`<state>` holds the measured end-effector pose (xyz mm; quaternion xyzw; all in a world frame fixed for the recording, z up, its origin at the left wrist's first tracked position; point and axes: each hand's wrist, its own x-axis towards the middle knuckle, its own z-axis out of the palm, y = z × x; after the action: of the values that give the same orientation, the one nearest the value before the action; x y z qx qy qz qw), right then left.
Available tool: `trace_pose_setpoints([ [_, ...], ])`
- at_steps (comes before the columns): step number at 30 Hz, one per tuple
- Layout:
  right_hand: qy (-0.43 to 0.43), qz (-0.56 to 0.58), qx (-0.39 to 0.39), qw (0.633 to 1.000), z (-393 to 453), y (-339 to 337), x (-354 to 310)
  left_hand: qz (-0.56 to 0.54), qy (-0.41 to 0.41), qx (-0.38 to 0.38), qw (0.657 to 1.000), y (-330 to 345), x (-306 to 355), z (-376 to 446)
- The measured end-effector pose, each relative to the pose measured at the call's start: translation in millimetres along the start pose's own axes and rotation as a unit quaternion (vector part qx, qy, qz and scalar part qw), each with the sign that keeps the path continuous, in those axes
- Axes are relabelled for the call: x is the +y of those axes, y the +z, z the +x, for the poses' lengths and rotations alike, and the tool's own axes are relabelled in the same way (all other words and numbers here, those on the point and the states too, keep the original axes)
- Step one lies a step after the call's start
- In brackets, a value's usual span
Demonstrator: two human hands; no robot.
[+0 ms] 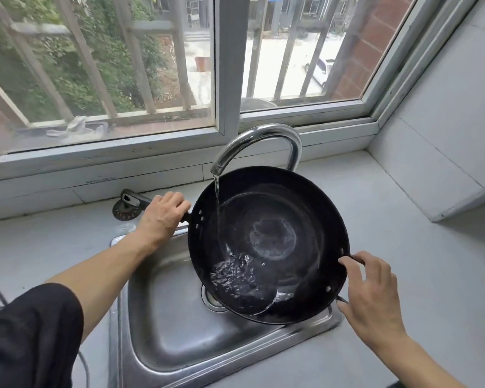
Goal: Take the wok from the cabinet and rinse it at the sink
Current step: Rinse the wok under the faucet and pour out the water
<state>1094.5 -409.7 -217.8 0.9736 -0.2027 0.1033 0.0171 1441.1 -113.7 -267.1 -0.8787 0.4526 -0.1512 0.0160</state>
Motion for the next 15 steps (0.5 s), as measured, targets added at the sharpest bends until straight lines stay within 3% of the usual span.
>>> trace_pose_setpoints([
  [15, -0.042, -0.038, 0.015, 0.998, 25.0, 14.6, 17.0, -0.003, 0.018, -0.047, 0.999, 12.7, -0.4, -16.0],
])
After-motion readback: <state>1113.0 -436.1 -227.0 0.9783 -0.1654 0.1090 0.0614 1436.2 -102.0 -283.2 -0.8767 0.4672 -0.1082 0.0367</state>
